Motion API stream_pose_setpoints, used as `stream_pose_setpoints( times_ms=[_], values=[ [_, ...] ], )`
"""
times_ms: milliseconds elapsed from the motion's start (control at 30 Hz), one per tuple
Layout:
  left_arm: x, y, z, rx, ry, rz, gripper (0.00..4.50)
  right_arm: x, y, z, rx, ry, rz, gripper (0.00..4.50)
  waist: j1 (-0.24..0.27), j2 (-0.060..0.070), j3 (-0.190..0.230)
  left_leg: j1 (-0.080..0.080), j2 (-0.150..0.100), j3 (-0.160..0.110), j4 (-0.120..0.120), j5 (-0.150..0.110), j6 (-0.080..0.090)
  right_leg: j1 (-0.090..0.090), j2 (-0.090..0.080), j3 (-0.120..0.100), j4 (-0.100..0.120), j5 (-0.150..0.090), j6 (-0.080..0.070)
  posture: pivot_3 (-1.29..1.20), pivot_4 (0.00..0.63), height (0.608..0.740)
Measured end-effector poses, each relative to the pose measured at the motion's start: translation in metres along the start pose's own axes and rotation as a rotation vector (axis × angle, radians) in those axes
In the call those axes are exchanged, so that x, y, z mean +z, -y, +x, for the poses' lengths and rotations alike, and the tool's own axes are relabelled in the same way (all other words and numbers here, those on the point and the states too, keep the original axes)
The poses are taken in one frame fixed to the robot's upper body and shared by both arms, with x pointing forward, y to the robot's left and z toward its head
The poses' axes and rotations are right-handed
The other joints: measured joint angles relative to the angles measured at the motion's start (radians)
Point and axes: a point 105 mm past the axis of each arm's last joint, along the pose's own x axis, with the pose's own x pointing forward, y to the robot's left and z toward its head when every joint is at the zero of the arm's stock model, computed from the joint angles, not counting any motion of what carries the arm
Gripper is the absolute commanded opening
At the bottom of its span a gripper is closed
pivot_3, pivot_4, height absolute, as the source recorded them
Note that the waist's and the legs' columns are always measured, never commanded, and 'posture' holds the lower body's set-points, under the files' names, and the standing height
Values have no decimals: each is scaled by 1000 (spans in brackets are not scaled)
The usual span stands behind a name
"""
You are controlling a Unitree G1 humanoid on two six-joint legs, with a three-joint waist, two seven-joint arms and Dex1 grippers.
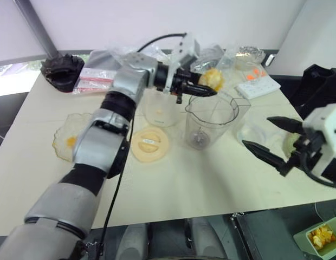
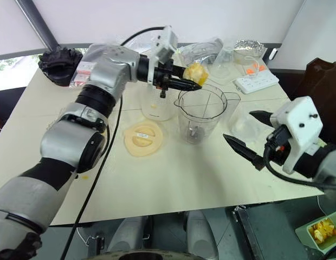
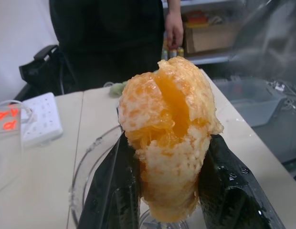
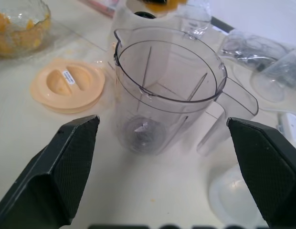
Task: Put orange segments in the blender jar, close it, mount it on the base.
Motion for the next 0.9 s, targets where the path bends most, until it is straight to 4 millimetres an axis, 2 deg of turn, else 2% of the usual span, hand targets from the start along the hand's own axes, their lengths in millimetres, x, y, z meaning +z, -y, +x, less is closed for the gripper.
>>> stream_pose_setpoints(
  times_ms=[100, 133, 200, 333, 367, 567, 700, 833, 900],
  values=[
    [-8, 1, 9, 0, -29, 6, 1500, 0, -2, -7, -40, -2, 3, 4500, 1, 0, 0, 0, 0, 0, 0, 0, 0, 0, -1, 0, -1, 0, 0, 0, 150, 740],
    [-9, 2, 13, 0, -34, 14, 1741, -2, -2, -10, -53, -9, 16, 4500, 2, 0, 0, 0, 0, 0, 0, 0, 0, 0, -1, 0, -1, 0, 0, 0, 150, 740],
    [-13, 2, 19, 7, -54, 25, 2377, -4, -3, -14, -78, -16, 39, 4500, 6, -1, 0, 0, 0, 0, 0, 0, 0, 1, -1, 0, -1, 0, 0, 0, 150, 740],
    [-12, 3, 29, 24, -46, 40, 4161, -3, -5, -17, -98, -27, 55, 4500, 11, -1, 1, 0, 0, 1, 0, 0, 0, 1, -1, 0, -1, 0, 0, 0, 150, 740],
    [-11, 3, 32, 30, -41, 46, 4424, -2, -6, -18, -104, -24, 59, 4500, 13, -1, 1, 0, 0, 0, 0, 0, 0, 1, 0, 0, -1, 0, 0, 0, 150, 740],
    [4, -5, 29, 78, 33, 34, 4424, -5, -6, -24, -139, -52, 84, 4500, 19, -2, 1, 0, 0, 0, 0, 0, 0, 2, 0, 0, -3, 0, 0, 0, 150, 740],
    [15, -12, 15, 105, 102, -11, 4424, -14, -1, -27, -191, -89, 88, 4500, 19, -2, 1, 1, 0, 0, 0, 0, 0, 2, 0, 0, -3, -1, 1, 0, 150, 740],
    [14, -17, -6, 129, 124, -31, 4424, -32, 9, -34, -283, -113, 123, 4500, 20, -1, 0, 1, 0, -1, 0, 0, 0, 3, 0, 0, -3, -1, 0, 0, 150, 740],
    [1, -15, -18, 138, 118, -52, 4424, -40, 27, -35, -384, -120, 97, 4500, 15, -1, 0, 2, 1, 1, 0, 0, 0, 4, 0, 1, -4, 0, 0, 0, 150, 740]
  ],
)
